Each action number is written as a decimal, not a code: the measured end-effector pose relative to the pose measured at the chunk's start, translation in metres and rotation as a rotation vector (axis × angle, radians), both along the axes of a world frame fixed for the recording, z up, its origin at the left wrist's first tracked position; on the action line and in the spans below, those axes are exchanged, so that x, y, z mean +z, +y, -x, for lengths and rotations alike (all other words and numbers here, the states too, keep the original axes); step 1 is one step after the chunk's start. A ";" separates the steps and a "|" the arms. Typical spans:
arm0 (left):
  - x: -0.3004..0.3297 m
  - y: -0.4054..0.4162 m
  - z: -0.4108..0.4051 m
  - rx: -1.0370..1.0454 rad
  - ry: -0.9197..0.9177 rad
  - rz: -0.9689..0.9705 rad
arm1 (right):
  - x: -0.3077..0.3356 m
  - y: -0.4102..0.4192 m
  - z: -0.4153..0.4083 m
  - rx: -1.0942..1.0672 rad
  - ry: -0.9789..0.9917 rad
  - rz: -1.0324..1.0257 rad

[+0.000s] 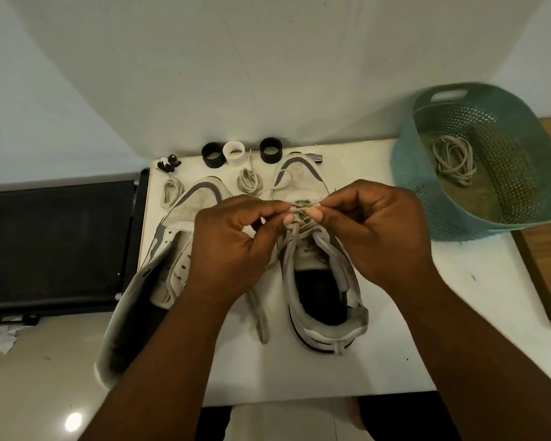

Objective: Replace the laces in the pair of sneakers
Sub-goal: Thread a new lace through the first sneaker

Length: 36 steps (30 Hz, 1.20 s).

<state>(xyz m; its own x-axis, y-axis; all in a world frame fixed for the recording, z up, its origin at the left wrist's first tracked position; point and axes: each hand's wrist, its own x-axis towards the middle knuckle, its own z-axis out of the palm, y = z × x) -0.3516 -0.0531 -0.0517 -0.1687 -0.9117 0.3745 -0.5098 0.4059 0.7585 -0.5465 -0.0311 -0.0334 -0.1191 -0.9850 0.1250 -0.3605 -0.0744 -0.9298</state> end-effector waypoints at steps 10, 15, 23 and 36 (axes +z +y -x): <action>-0.001 0.002 0.002 0.018 -0.005 0.032 | -0.006 0.004 -0.004 0.085 0.246 -0.003; -0.002 0.002 0.002 0.011 -0.033 0.035 | -0.005 0.002 -0.001 0.136 0.238 0.047; -0.001 0.002 0.002 0.048 0.014 0.009 | -0.002 0.006 -0.002 0.160 -0.038 0.033; -0.001 0.004 0.008 -0.112 -0.152 0.105 | 0.003 0.006 0.000 0.142 0.098 0.098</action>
<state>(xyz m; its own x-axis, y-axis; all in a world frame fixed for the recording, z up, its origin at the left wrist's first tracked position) -0.3595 -0.0493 -0.0529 -0.3285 -0.8412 0.4295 -0.5620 0.5396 0.6269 -0.5465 -0.0254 -0.0307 0.0378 -0.9735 0.2257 -0.4287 -0.2198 -0.8763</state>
